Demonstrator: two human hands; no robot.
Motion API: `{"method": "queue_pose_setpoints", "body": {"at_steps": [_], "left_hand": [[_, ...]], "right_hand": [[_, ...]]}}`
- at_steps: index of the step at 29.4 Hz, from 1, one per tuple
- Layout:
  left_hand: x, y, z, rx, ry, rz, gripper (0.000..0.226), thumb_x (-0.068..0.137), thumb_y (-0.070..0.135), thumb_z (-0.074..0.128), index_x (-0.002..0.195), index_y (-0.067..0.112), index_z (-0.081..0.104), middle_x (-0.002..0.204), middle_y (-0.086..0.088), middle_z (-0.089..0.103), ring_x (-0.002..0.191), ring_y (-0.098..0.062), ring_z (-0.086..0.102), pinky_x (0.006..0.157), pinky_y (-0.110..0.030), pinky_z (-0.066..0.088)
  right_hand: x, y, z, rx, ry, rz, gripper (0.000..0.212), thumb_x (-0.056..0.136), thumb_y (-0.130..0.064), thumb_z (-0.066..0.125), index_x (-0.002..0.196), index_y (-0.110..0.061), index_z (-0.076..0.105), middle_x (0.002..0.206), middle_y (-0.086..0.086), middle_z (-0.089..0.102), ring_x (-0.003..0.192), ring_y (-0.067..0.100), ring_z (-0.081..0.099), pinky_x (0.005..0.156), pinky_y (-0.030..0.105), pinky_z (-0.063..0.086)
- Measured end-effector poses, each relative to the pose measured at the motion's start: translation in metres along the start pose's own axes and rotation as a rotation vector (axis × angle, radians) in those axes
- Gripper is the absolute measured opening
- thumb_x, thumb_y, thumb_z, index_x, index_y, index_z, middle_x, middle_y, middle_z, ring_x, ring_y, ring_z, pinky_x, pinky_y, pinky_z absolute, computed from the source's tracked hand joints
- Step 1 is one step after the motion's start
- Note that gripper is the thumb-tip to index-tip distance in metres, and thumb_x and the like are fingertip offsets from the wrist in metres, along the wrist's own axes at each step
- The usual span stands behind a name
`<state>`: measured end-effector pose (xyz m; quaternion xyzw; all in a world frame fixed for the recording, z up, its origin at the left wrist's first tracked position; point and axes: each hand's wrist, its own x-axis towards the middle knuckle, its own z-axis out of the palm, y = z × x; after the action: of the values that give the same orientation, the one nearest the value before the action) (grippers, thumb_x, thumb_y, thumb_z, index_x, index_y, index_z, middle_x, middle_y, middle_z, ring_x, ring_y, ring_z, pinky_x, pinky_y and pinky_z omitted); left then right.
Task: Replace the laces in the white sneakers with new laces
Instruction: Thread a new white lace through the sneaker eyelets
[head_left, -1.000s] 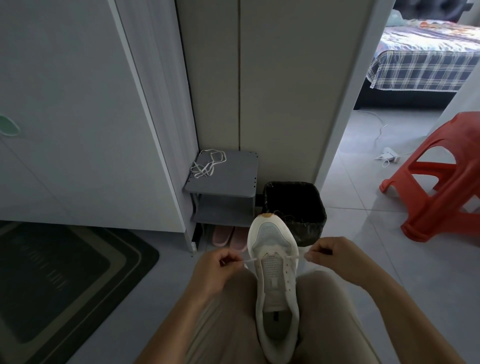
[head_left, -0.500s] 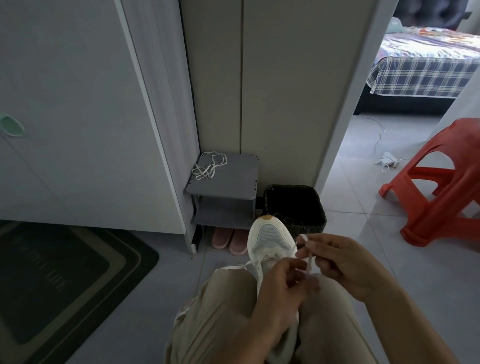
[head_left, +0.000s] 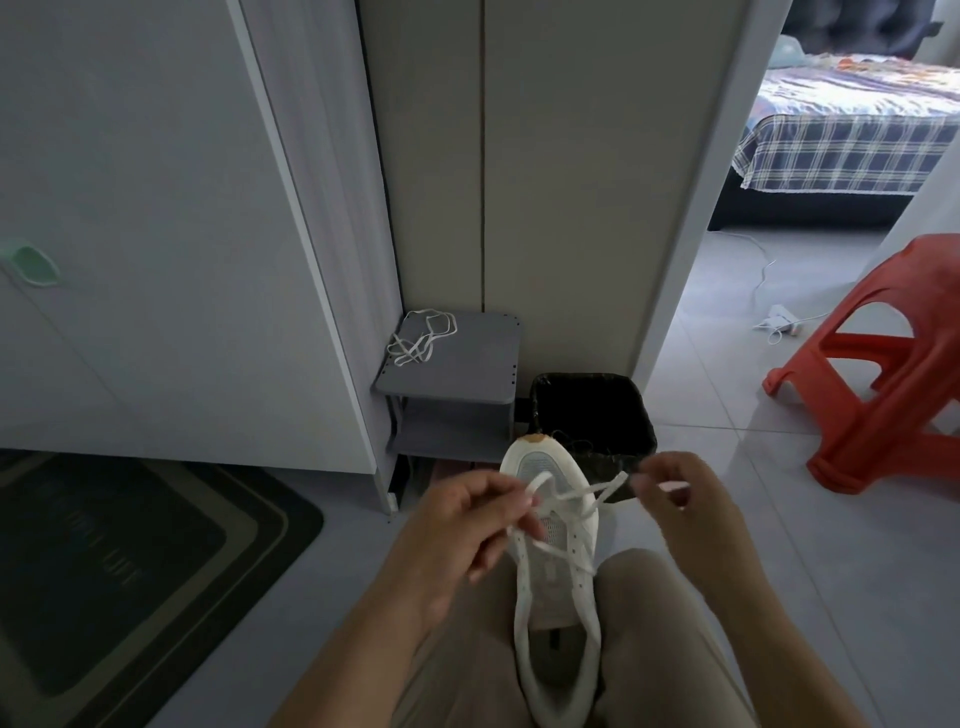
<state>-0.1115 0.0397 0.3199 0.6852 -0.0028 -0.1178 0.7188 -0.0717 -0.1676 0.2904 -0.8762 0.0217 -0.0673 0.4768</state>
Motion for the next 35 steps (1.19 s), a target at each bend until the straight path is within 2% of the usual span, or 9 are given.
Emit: {"method": "queue_pose_setpoints", "body": {"at_steps": [4,6,8,13,18,23,27,30,35], "left_hand": [[0.024,0.032,0.025,-0.065,-0.051,0.140,0.010,0.089,0.009,0.054,0.087,0.004,0.062,0.073,-0.004,0.070,0.038,-0.006,0.036,0.036,-0.016,0.027],[0.037,0.043,0.032,-0.091,-0.030,0.202,0.010,0.090,0.010,0.054,0.090,0.009,0.064,0.080,-0.005,0.071,0.039,-0.006,0.037,0.036,-0.016,0.027],[0.048,0.043,0.033,-0.083,-0.001,0.206,0.014,0.092,0.019,0.053,0.098,0.016,0.065,0.091,-0.003,0.072,0.042,-0.005,0.040,0.036,-0.015,0.027],[0.035,0.001,0.036,0.161,-0.179,-0.034,0.032,0.096,0.039,0.041,0.082,0.023,0.065,0.052,0.009,0.059,0.039,-0.004,0.031,0.043,-0.019,0.024],[0.015,-0.034,0.011,0.152,-0.195,-0.135,0.015,0.090,0.018,0.056,0.085,0.017,0.070,0.054,0.007,0.059,0.040,-0.003,0.031,0.042,-0.013,0.023],[0.000,-0.044,-0.020,0.203,-0.046,-0.176,0.011,0.085,0.013,0.063,0.087,0.008,0.072,0.056,0.003,0.060,0.037,0.000,0.033,0.040,-0.008,0.026],[-0.002,-0.048,-0.025,0.346,0.045,-0.098,0.013,0.088,0.009,0.059,0.086,0.011,0.072,0.066,0.001,0.068,0.038,0.003,0.040,0.044,-0.007,0.030],[0.002,-0.051,-0.011,0.457,0.064,0.003,0.012,0.087,0.010,0.061,0.082,0.011,0.072,0.061,0.010,0.066,0.045,0.007,0.051,0.051,-0.006,0.035],[0.007,-0.071,0.007,0.730,0.109,0.164,0.025,0.077,0.056,0.052,0.089,0.041,0.066,0.075,0.019,0.068,0.073,0.003,0.062,0.072,-0.022,0.050]], "right_hand": [[-0.025,-0.029,0.014,-0.196,-0.535,-0.253,0.026,0.087,-0.026,0.060,0.066,-0.036,0.050,0.065,-0.011,0.051,0.063,0.005,0.051,0.059,0.016,0.041],[-0.022,-0.028,0.018,-0.252,-0.572,-0.279,0.028,0.090,-0.026,0.056,0.063,-0.027,0.050,0.063,-0.009,0.050,0.062,0.005,0.049,0.058,0.018,0.038],[-0.017,-0.035,0.014,0.016,-0.573,-0.162,0.022,0.090,-0.019,0.054,0.069,-0.021,0.061,0.061,-0.007,0.057,0.058,0.005,0.050,0.056,0.018,0.040],[0.010,-0.044,-0.012,0.729,-0.259,0.039,0.025,0.078,-0.027,0.053,0.067,-0.013,0.071,0.056,0.001,0.057,0.049,0.010,0.044,0.047,0.016,0.039],[0.029,-0.026,-0.030,0.784,-0.126,0.022,0.039,0.055,-0.053,0.071,0.071,-0.018,0.073,0.059,-0.002,0.057,0.050,0.006,0.046,0.048,0.014,0.040],[0.034,-0.008,-0.041,0.835,0.034,0.109,0.025,0.071,-0.035,0.058,0.063,-0.017,0.073,0.055,-0.003,0.055,0.047,0.005,0.044,0.045,0.012,0.039],[0.033,0.003,-0.038,0.687,-0.012,0.218,0.020,0.088,-0.022,0.054,0.083,-0.006,0.066,0.063,0.003,0.059,0.049,0.008,0.045,0.044,0.017,0.039],[0.014,0.009,-0.017,0.203,-0.273,0.317,0.022,0.091,-0.019,0.056,0.077,-0.005,0.066,0.059,0.004,0.061,0.041,0.004,0.044,0.041,0.016,0.034],[-0.031,-0.008,0.030,-0.071,-0.600,0.181,0.019,0.088,-0.029,0.060,0.071,-0.021,0.061,0.056,-0.008,0.061,0.042,-0.005,0.051,0.050,0.009,0.041]]}}
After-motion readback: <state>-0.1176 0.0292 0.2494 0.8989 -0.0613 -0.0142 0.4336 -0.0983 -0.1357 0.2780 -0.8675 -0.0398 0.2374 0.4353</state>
